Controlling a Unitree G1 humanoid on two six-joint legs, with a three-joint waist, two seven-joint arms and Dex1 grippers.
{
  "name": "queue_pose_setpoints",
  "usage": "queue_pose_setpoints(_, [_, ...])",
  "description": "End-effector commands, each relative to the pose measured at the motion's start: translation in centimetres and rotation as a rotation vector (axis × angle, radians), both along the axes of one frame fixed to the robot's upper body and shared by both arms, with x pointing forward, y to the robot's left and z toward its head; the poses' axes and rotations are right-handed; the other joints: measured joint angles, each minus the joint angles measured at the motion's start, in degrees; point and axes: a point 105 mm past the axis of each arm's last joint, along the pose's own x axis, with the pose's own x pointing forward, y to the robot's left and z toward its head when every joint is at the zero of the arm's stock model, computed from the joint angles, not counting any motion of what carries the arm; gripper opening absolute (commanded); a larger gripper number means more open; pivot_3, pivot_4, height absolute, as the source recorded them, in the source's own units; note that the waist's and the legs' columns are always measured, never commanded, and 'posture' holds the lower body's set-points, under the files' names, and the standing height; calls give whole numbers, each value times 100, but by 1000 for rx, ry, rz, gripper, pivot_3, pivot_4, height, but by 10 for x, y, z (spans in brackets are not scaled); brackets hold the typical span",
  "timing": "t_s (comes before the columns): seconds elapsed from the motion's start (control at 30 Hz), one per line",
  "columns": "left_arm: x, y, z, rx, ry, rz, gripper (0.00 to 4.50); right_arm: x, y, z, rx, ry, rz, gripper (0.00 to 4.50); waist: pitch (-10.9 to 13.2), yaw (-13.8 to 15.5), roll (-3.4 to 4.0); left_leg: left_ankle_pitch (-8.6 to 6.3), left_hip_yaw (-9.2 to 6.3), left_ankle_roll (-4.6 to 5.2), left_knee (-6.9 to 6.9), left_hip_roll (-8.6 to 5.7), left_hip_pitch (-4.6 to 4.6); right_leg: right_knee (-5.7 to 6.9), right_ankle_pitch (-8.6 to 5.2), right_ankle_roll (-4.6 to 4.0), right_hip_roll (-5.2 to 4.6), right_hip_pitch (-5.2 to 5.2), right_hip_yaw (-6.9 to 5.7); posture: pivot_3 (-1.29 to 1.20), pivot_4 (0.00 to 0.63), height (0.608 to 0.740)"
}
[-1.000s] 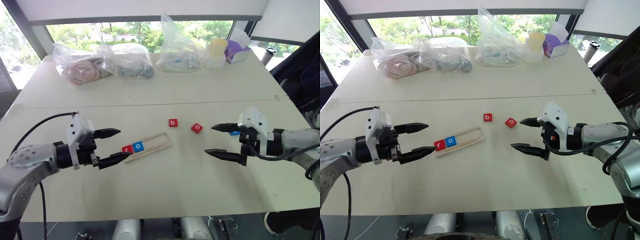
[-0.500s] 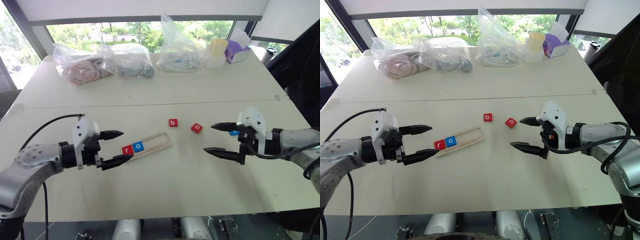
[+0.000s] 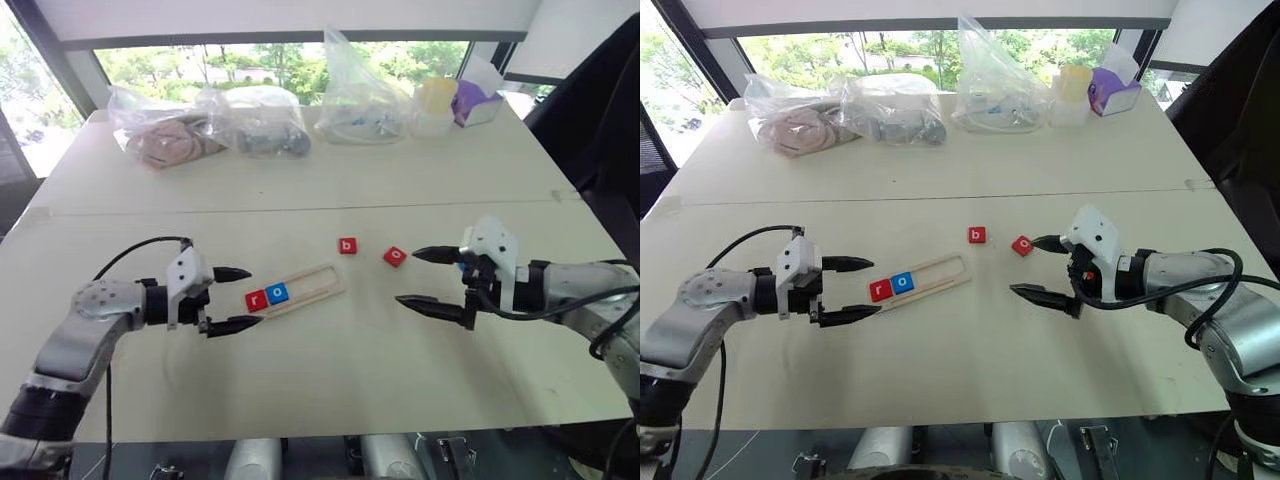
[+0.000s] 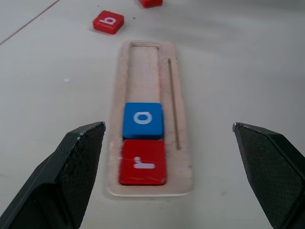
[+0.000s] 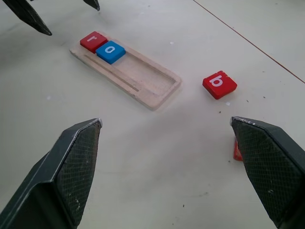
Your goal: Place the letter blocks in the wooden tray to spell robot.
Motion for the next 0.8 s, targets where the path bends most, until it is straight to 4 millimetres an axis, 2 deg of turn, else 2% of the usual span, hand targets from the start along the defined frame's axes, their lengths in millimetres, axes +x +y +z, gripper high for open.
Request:
queue_pose_setpoints(0.03, [3, 0, 0, 15, -33, -34, 4500, -5, 6, 6, 2, -38, 20, 4452, 0, -1, 0, 0, 0, 0, 0, 0, -1, 0, 1, 1, 0, 0, 0, 0, 150, 739])
queue_pose_setpoints(0.3, [11, 4, -26, 35, -3, -26, 4500, -7, 7, 4, 8, -37, 9, 4452, 0, -3, 0, 0, 0, 0, 0, 0, 0, 1, 3, 3, 0, 0, 0, 0, 150, 739])
queue_pose_setpoints(0.57, [16, 3, -39, 22, -2, 10, 4500, -6, 9, 4, 10, -41, 7, 4452, -1, -2, 1, 0, -1, 0, 1, 1, 0, 1, 10, 12, -1, 0, 0, 0, 150, 739])
queue_pose_setpoints(0.8, [10, 5, -57, 64, 4, 31, 4500, -4, 10, 4, 8, -48, 7, 4452, -4, 2, 3, 0, -1, 0, 3, 1, 1, 2, 11, 14, -2, 0, 0, 0, 150, 739])
